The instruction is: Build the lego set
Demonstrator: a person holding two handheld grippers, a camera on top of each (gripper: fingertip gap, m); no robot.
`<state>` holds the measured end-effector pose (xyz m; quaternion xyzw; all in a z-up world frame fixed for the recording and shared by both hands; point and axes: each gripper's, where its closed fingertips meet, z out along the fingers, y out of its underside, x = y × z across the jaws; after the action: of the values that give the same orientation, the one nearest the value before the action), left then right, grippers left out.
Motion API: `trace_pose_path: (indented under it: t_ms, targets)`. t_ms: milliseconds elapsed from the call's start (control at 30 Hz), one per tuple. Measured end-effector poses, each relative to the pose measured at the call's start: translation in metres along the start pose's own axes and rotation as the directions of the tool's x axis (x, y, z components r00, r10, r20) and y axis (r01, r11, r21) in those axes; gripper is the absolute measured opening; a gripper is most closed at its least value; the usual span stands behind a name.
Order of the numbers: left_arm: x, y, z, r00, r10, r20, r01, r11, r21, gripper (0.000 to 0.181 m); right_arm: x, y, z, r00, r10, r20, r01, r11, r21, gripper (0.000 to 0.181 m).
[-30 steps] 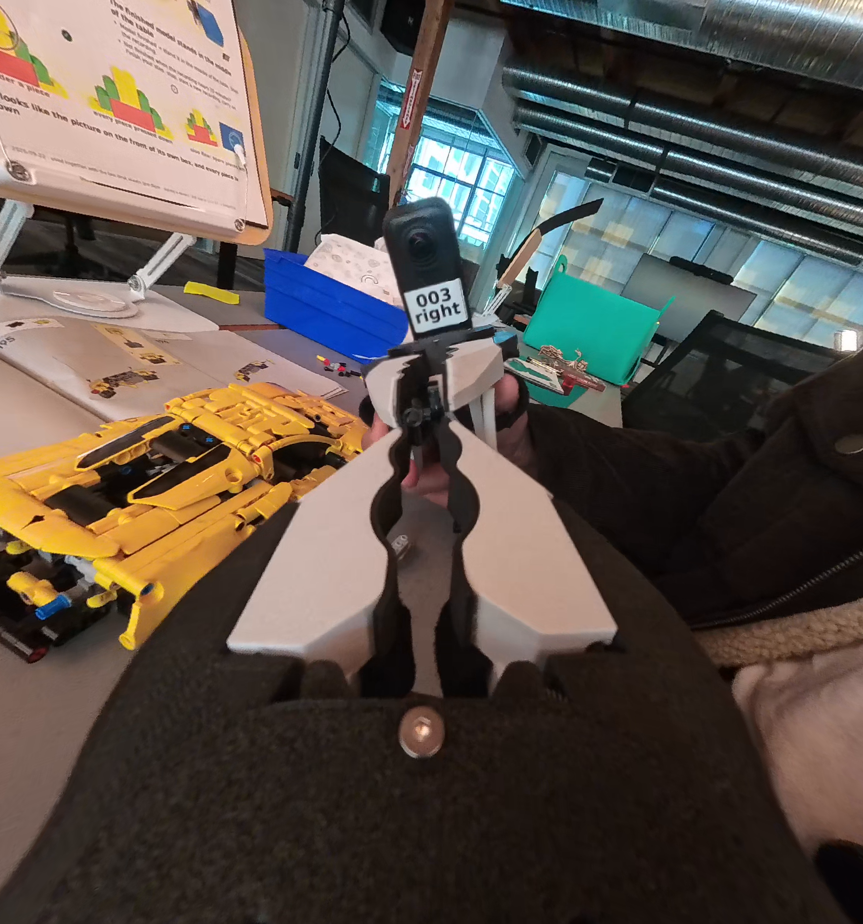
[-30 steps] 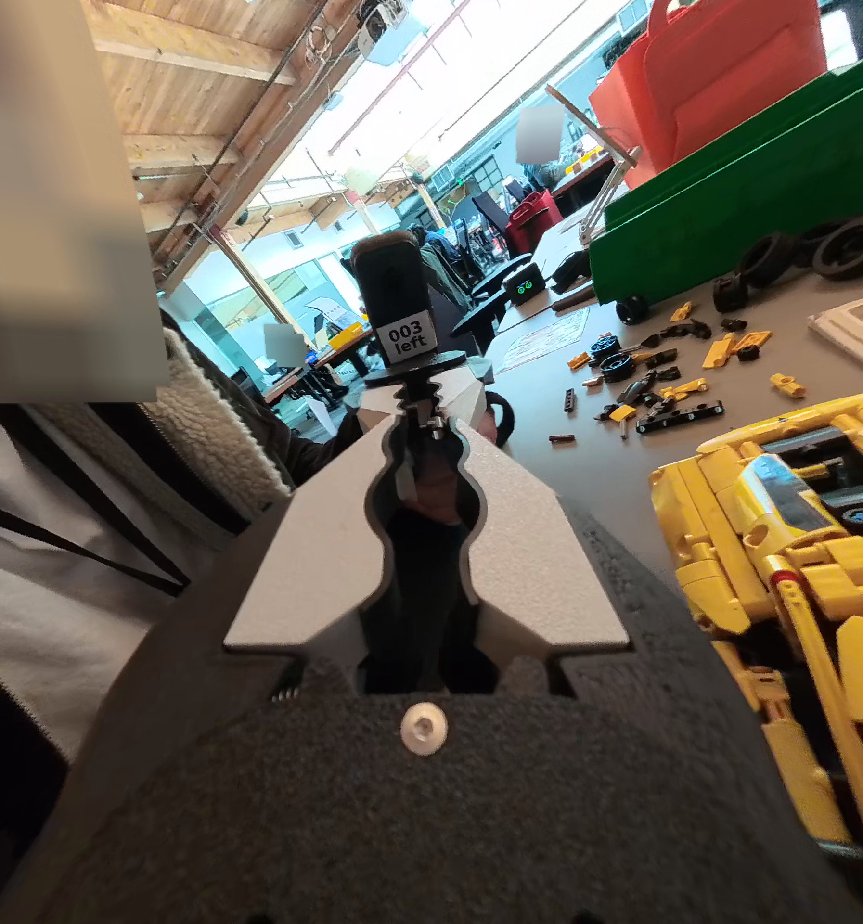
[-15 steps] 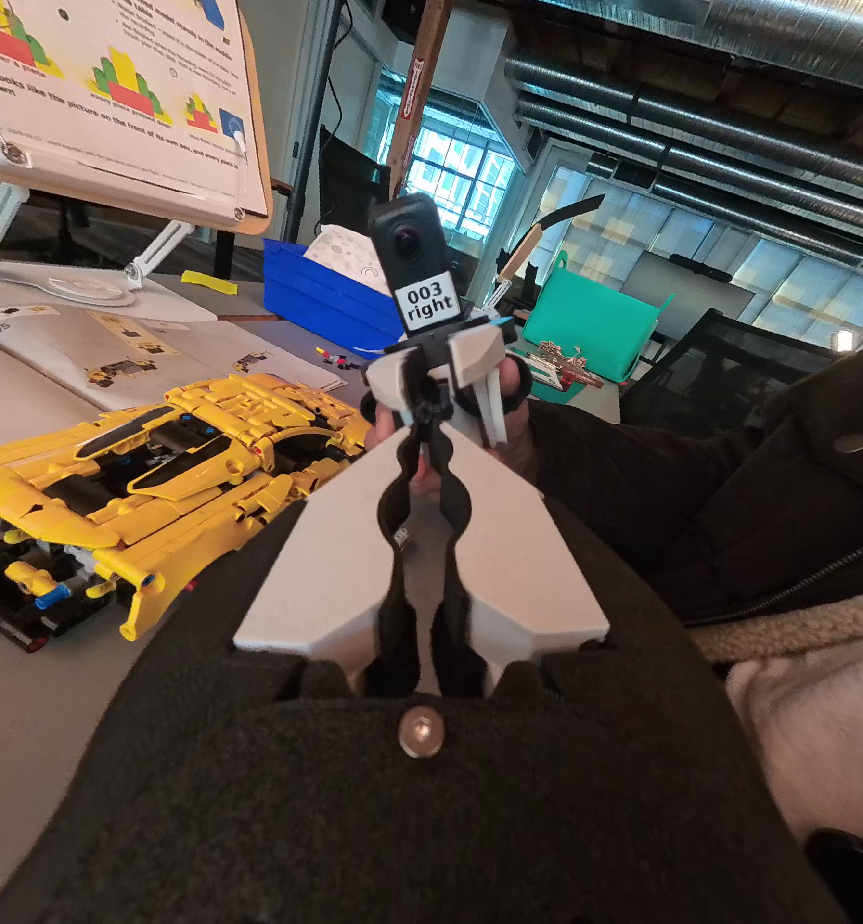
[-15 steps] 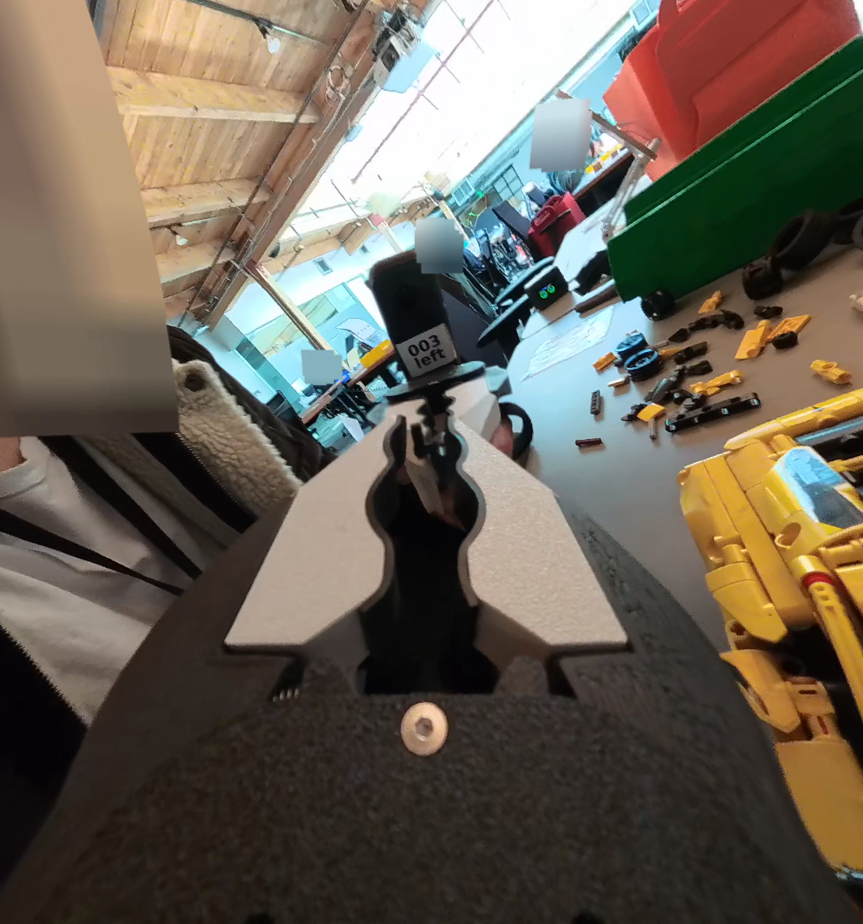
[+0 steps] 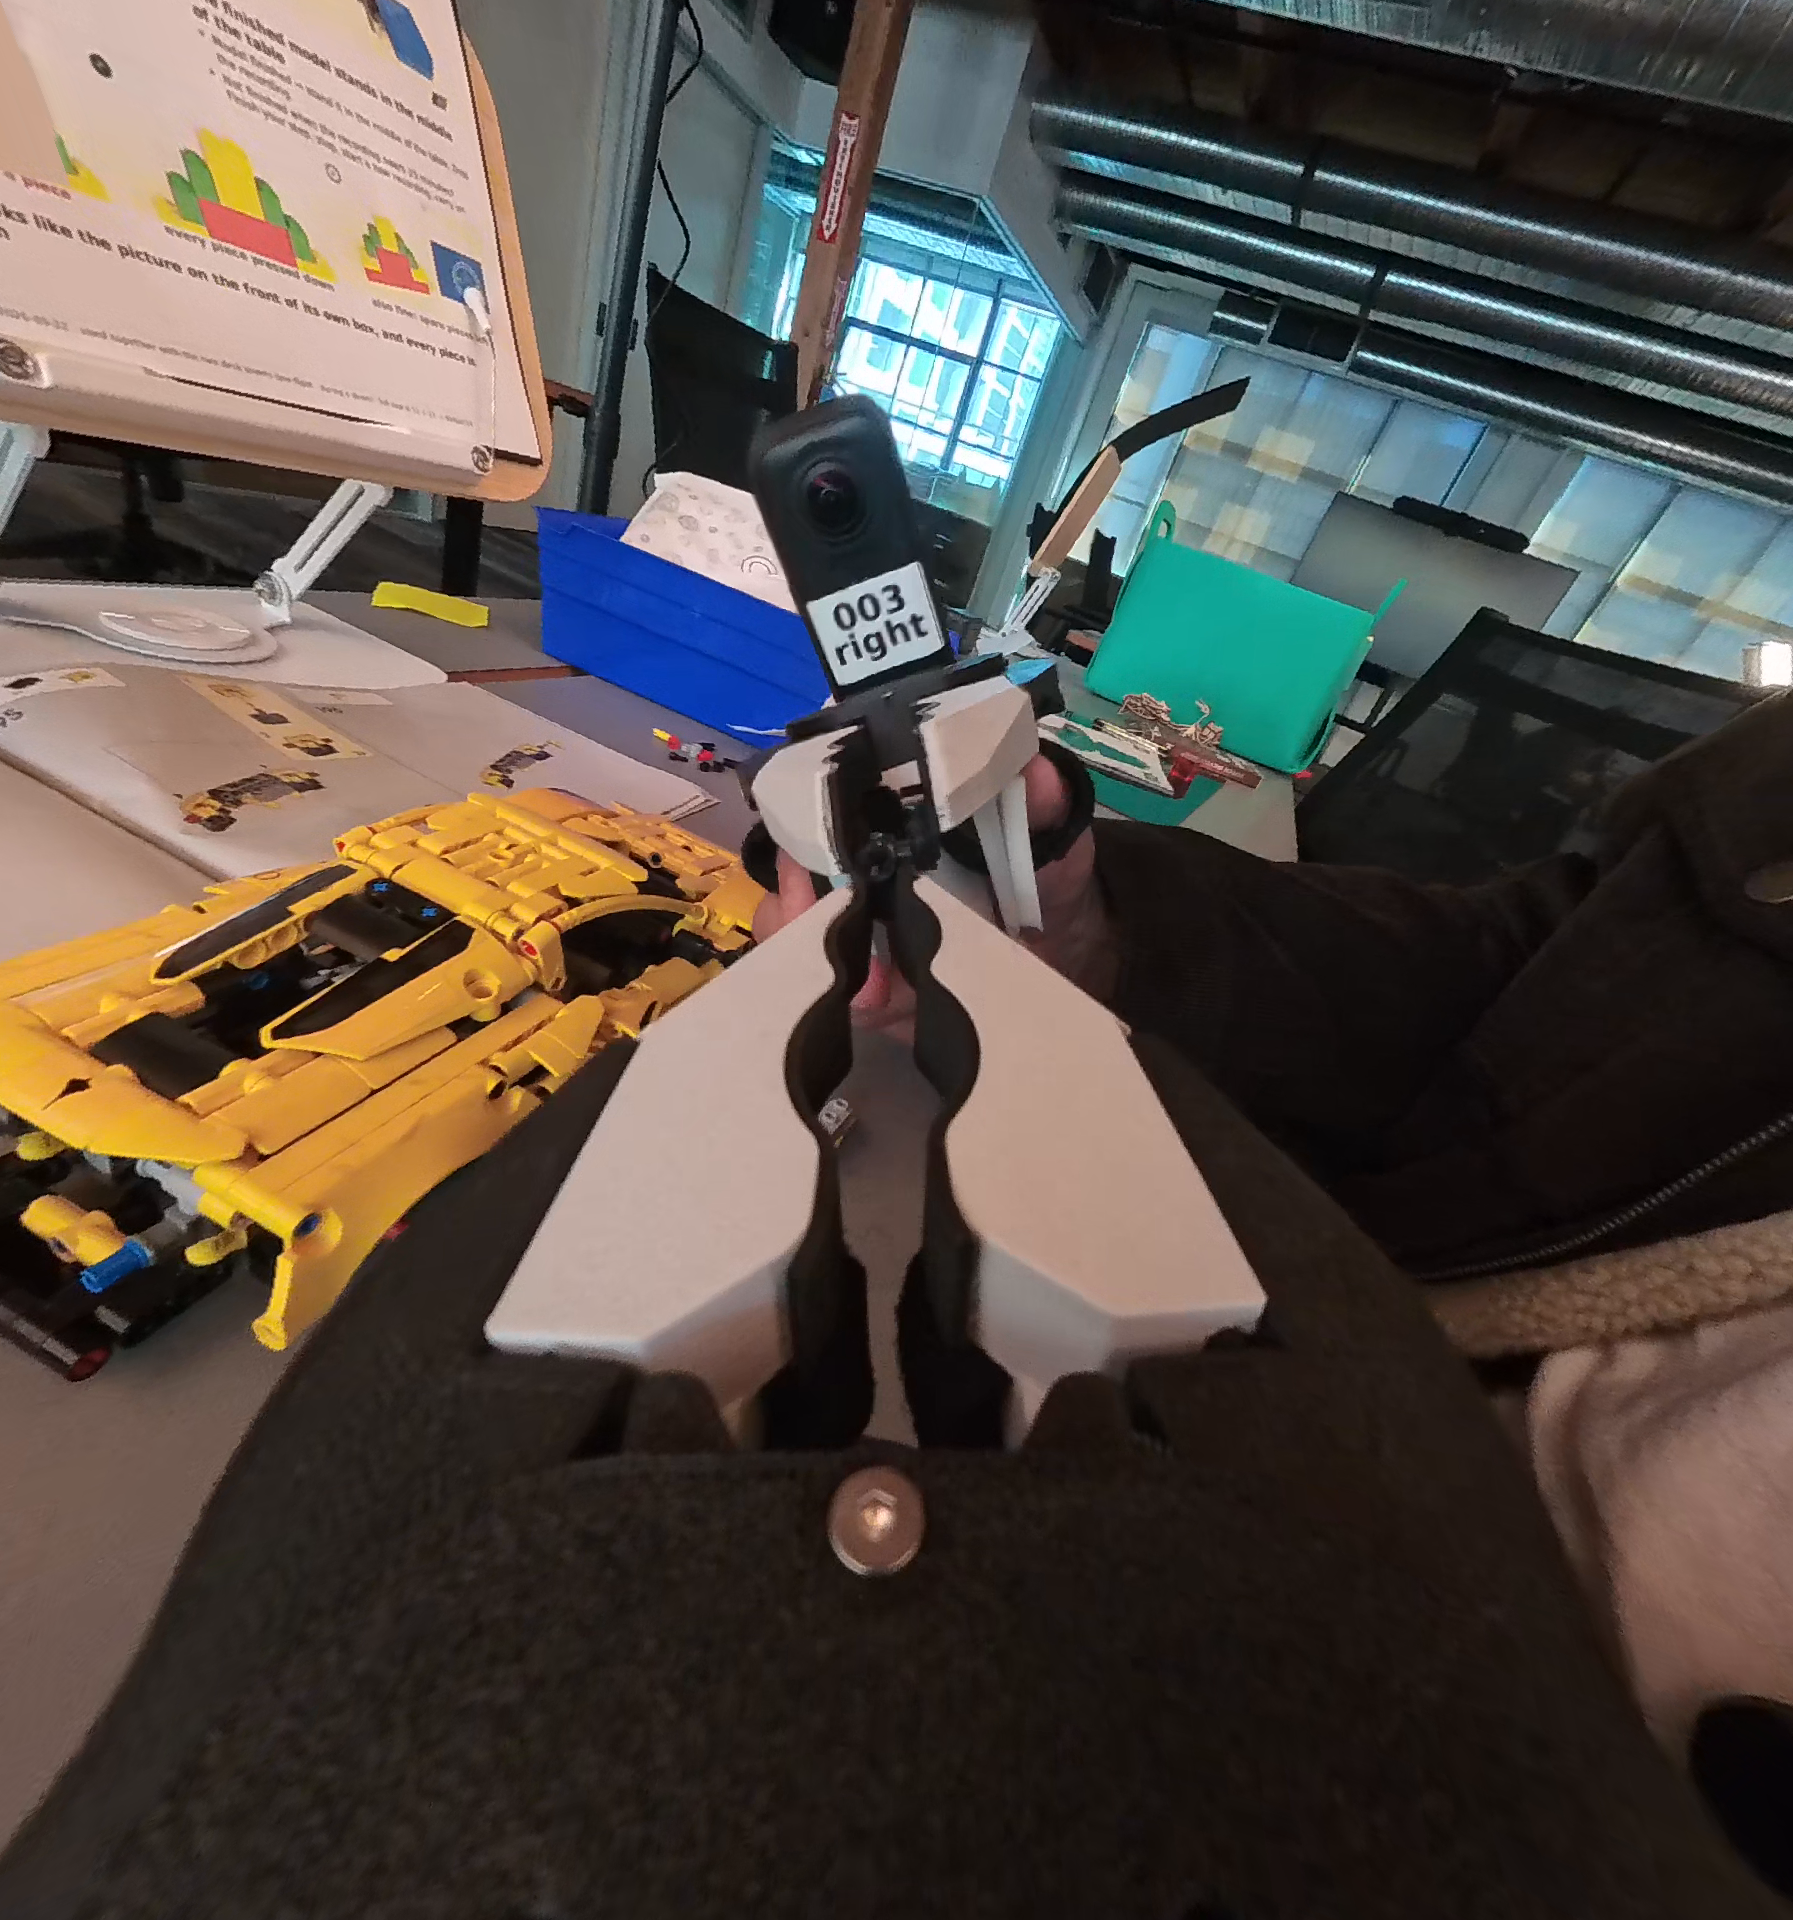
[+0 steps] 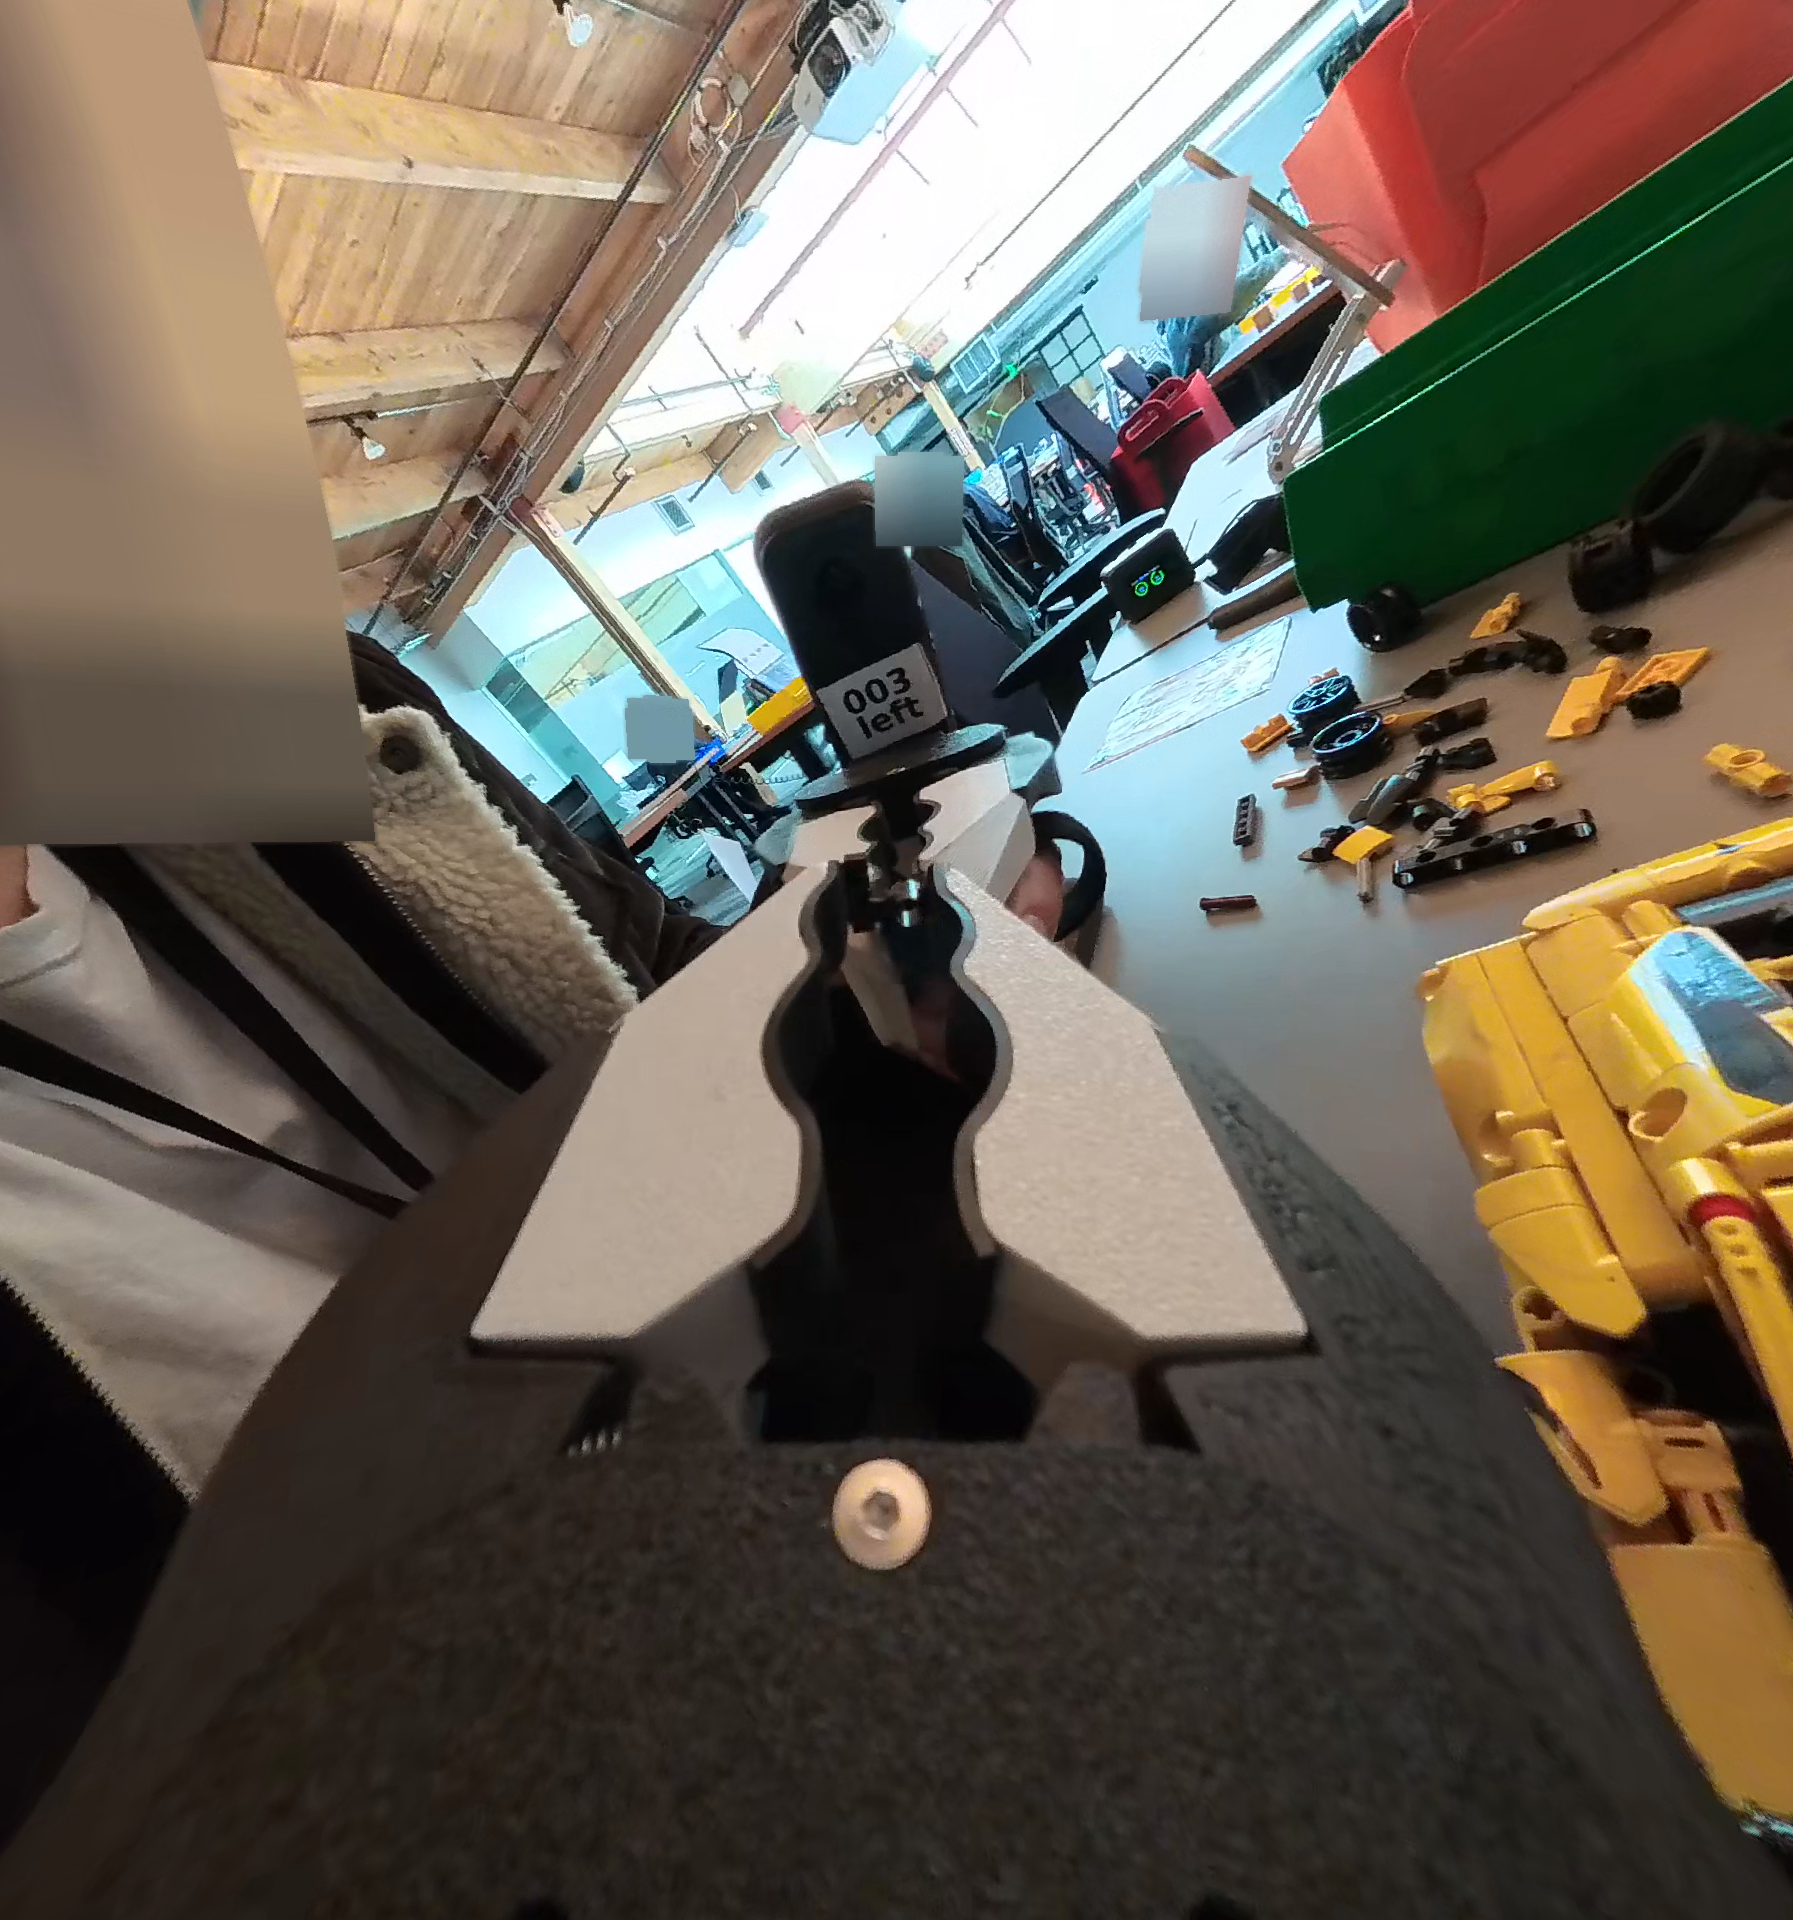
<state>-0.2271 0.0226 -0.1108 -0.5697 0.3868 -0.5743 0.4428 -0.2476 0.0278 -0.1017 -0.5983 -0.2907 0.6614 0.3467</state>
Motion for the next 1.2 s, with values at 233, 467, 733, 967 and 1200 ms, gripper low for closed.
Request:
trace_pose_path:
  t_ms: [233,467,733,967,1200]
  targets:
    - [0.000,0.000,0.000,1.000,0.028,0.012,-0.028,1.000,-0.004,0.002,0.001,0.001,0.000,0.999,-0.043,-0.012,0.043,0.999,0.003,0.013]
    - [-0.001,0.002,0.001,0.999,0.033,0.018,-0.033,0.999,-0.014,0.002,0.003,0.002,0.000,0.995,-0.097,-0.038,0.097,0.995,-0.008,0.013]
    - [0.003,0.001,0.001,0.999,0.036,-0.003,-0.036,0.999,-0.014,0.003,0.001,0.002,-0.001,0.991,-0.129,-0.025,0.129,0.992,-0.003,0.012]
    - [0.014,-0.007,0.000,0.997,0.057,-0.047,-0.055,0.998,0.035,0.000,0.006,0.001,0.002,0.988,-0.145,-0.045,0.147,0.989,0.037,0.000]
    - [0.003,-0.003,-0.001,0.999,0.043,0.000,-0.043,0.999,0.010,0.000,0.017,-0.012,-0.010,0.978,-0.146,-0.151,0.154,0.987,0.042,0.000]
